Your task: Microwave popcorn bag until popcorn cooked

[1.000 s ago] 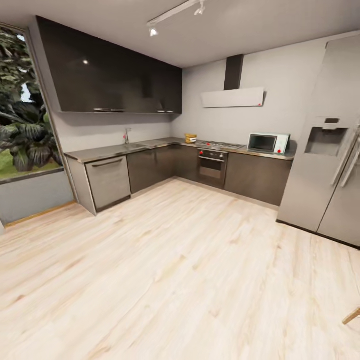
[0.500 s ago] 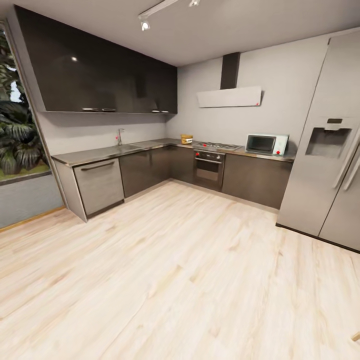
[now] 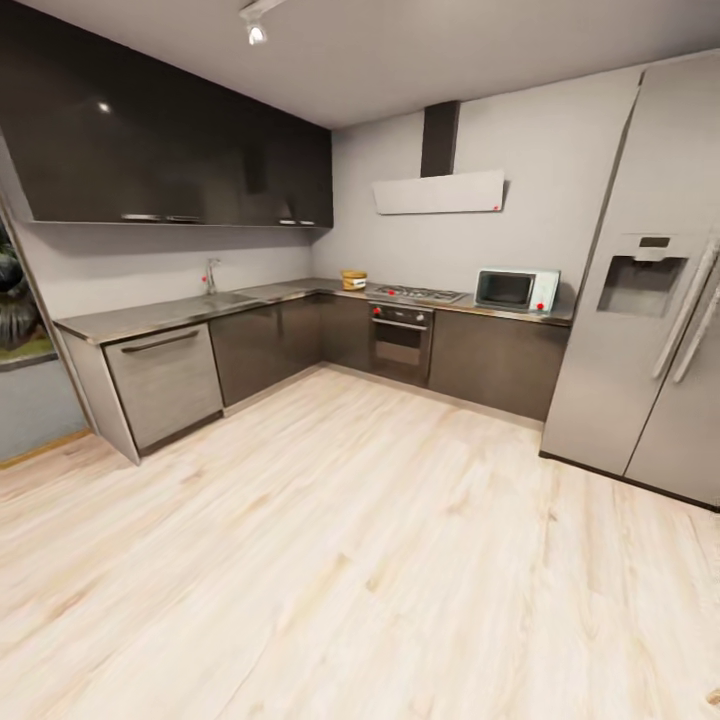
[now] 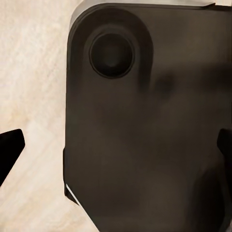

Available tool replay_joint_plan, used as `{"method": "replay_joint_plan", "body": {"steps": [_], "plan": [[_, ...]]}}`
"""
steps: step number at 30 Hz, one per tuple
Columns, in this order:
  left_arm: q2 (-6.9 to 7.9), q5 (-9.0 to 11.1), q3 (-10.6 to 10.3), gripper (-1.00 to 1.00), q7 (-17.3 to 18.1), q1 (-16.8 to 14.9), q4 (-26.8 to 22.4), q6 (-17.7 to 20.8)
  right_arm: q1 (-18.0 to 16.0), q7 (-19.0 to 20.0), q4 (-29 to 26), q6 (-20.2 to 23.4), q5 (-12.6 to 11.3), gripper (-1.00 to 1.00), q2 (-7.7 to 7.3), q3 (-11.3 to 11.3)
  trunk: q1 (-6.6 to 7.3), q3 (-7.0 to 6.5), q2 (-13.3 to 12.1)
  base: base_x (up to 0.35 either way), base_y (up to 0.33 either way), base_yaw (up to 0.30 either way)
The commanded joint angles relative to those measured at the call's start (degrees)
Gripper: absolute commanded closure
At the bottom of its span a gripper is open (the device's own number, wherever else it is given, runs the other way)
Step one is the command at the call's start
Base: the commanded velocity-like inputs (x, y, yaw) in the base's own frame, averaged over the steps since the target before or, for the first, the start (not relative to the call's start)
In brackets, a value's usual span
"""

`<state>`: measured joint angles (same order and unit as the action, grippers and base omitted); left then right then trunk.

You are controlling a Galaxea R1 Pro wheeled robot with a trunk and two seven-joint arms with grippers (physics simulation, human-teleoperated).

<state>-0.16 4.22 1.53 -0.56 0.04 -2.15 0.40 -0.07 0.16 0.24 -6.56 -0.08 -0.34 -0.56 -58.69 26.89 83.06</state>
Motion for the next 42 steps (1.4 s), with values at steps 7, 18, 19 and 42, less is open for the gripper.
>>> {"method": "replay_joint_plan", "body": {"steps": [7,18,19,42], "plan": [[-0.01,0.4,0.1,-1.0,-0.1,0.0,-0.1,0.1,0.0,0.0,0.0,-0.1,0.0,-1.0,0.08,-0.1,-0.03,0.04,0.0,0.329,0.0,-0.246],[-0.01,0.4,0.0,-1.0,-0.1,0.0,-0.1,0.7,0.0,0.0,0.0,-0.2,0.0,-1.0,0.08,-0.1,-0.03,0.04,0.0,0.329,0.0,-0.246],[-0.01,0.4,0.0,-1.0,-0.1,0.0,-0.1,0.7,0.0,0.0,0.0,-0.2,-0.1,-1.0,0.08,-0.1,-0.03,0.04,0.0,0.329,0.0,-0.229],[-0.01,0.4,0.1,-1.0,-0.1,0.0,-0.1,0.7,0.0,0.0,0.0,0.1,-0.1,-1.0,-0.08,-0.2,-0.03,0.04,0.0,0.329,0.0,-0.013]]}}
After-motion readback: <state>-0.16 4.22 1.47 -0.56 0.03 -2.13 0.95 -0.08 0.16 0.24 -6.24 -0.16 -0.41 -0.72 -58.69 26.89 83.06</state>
